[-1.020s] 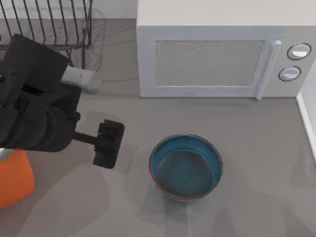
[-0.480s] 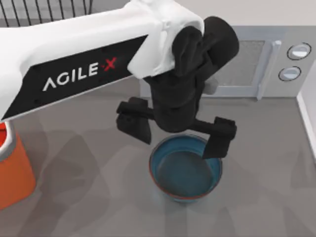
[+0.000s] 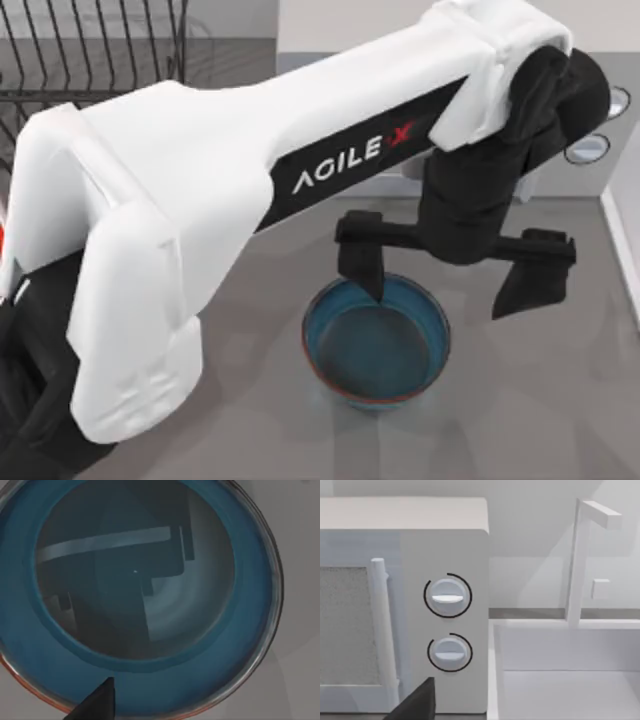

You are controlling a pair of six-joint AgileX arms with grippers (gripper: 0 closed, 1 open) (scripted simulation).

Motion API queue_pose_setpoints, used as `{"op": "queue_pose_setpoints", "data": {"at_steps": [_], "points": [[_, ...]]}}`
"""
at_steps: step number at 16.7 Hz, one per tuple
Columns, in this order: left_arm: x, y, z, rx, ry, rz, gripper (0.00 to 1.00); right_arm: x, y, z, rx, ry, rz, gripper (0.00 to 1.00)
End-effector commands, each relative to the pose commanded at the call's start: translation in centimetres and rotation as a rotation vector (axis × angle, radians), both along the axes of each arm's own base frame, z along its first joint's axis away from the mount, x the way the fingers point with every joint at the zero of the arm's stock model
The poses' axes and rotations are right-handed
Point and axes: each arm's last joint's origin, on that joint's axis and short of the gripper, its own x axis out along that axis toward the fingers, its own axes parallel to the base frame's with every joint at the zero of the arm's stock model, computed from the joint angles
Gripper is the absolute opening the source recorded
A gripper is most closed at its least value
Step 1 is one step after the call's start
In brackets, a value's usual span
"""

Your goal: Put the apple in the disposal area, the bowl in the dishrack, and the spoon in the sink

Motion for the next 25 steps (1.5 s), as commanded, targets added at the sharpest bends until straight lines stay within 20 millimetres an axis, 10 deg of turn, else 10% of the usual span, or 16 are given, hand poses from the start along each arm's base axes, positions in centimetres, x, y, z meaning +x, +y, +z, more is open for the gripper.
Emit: {"op": "queue_pose_setpoints", "data": {"at_steps": [15, 25], "points": [[0.7, -1.6, 0.8, -0.020, -0.024, 0.147, 1.00, 0.0, 0.0, 0.0, 0.000, 0.000, 0.000, 1.00], [0.7, -1.6, -8.4, -0.017, -0.022, 0.148, 1.00, 0.0, 0.0, 0.0, 0.000, 0.000, 0.000, 1.00]]}}
